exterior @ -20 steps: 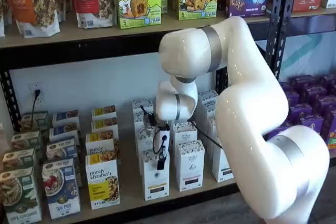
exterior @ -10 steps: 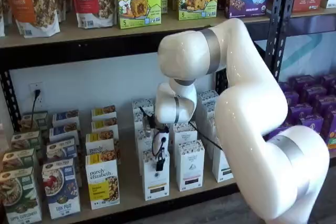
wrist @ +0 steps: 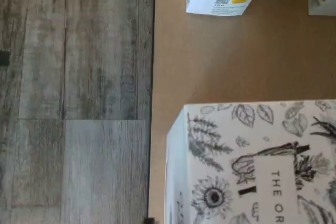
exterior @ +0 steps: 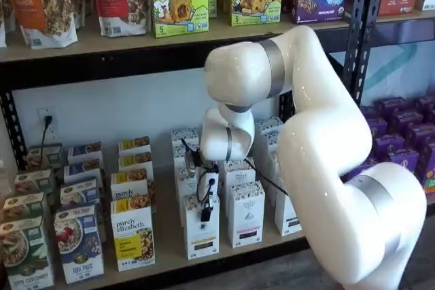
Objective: Pick up the white box with a yellow strip in the middle, on the bottom shelf, the fourth box from the left
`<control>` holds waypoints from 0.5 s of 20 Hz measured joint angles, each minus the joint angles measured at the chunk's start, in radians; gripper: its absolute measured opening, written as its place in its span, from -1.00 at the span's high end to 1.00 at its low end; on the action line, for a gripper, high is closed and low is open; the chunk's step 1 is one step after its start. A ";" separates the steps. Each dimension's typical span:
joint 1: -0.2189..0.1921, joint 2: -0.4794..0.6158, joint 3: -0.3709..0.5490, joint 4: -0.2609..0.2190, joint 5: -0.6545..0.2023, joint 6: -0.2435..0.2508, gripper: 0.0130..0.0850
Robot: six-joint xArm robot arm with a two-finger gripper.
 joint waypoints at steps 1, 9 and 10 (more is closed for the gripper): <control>0.000 0.001 -0.002 0.000 0.004 0.000 -0.56; -0.001 0.004 -0.007 -0.036 0.008 0.031 -0.44; -0.001 0.004 -0.006 -0.033 0.007 0.029 -0.44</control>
